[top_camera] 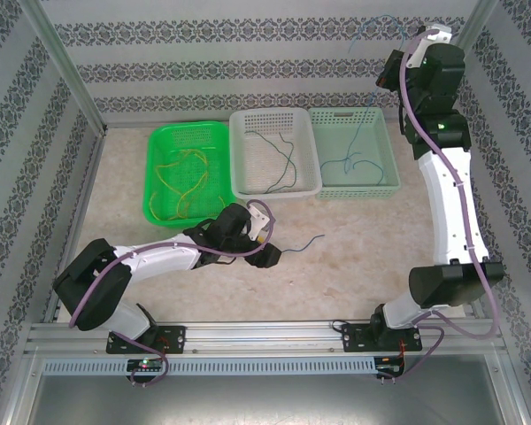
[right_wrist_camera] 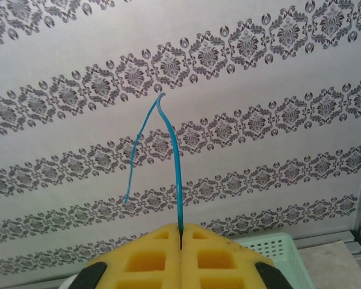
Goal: Untangle the cables
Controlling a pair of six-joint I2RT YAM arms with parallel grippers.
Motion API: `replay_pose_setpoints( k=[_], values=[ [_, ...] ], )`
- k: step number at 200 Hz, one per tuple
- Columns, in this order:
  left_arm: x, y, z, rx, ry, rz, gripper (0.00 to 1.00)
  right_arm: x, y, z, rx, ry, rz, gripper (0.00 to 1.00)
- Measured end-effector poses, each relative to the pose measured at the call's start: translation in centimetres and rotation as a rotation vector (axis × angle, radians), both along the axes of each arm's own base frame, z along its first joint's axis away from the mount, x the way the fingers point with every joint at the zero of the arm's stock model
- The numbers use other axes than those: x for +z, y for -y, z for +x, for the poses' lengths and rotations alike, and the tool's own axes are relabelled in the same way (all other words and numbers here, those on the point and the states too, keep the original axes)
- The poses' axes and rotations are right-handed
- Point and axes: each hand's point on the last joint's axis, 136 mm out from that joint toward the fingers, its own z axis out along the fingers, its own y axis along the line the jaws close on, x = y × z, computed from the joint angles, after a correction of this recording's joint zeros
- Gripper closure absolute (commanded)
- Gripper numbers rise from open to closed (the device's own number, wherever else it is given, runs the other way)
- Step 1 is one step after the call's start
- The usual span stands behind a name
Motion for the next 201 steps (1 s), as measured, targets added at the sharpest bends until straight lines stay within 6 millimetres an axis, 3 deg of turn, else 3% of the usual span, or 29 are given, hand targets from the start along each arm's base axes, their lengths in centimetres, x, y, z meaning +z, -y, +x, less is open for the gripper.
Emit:
replay_pose_setpoints(
  k=[35,54,119,146,166,177,191,201],
  values=[
    [0.0,0.0,0.0,0.002,0.001,0.002,0.22,-2.5,0.5,1.8,-0.015,-0.052,-0.026,1.00],
    [0.0,0.0,0.0,0.002,0.001,0.002,0.22,-5.3,0.9,2.8,-0.030,-0.113,-0.034,1.00],
    [0.0,0.0,0.0,0.002,0.002,0.002,0.22,-23.2,3.5,5.1,-0.080,-0.527,-0.031,1.00],
    [0.0,0.0,0.0,0.002,0.001,0.002,0.22,-27.9,3.3,5.2,-0.052,-0.653,-0.012,1.00],
    [0.0,0.0,0.1,0.003,0.002,0.002,0.22,-29.9,2.8,5.3,-0.020,-0.720,0.004,1.00],
    [0.0,-0.1,0.1,0.005,0.003,0.003,0.22,-30.5,2.5,5.3,-0.004,-0.743,0.012,0.81],
    [0.0,-0.1,0.2,0.008,0.005,0.006,0.21,-31.0,2.3,5.3,0.004,-0.767,0.022,0.41],
    [0.0,-0.2,0.2,0.012,0.009,0.006,0.21,-31.0,2.2,5.3,0.008,-0.778,0.023,0.29]
  ],
)
